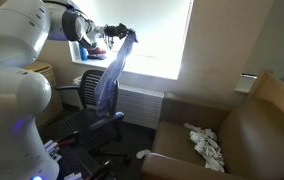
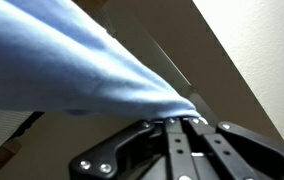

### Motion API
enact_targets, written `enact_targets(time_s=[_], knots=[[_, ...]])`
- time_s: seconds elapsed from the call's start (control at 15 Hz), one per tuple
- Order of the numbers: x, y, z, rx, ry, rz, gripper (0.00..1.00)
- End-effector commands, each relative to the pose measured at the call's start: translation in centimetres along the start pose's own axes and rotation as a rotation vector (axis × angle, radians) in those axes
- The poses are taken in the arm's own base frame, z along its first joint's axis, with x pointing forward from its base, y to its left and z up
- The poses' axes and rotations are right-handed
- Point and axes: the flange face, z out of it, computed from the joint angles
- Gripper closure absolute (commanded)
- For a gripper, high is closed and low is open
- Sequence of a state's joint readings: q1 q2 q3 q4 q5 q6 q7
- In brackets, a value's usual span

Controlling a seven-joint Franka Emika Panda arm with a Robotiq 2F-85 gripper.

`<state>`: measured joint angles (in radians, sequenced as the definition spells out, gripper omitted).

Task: Hang the blue t-shirt on the backrest of the black chair

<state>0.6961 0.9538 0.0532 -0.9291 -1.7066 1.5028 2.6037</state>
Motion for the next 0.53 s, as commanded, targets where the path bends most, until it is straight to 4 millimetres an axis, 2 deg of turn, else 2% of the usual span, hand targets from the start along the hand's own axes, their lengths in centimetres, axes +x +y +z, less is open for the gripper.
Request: enact_targets(time_s=[0.0, 0.07, 0.2, 0.33, 0.4, 0.47], knots=[[0.1, -0.1, 0.0, -0.001, -0.001, 0.002, 0.99], [0.2, -0.7, 0.1, 0.000, 0.018, 0.028, 0.99], [0.8, -2.5, 0.7, 0.148, 0.091, 0.047, 0.99], [1.4, -3.7, 2.1, 0.249, 0.140, 0.052, 0.99], [1.8, -4.3, 3.0, 0.269, 0.181, 0.075, 0.99], [2.2, -3.4, 4.1, 0.158, 0.161, 0.072, 0.99]])
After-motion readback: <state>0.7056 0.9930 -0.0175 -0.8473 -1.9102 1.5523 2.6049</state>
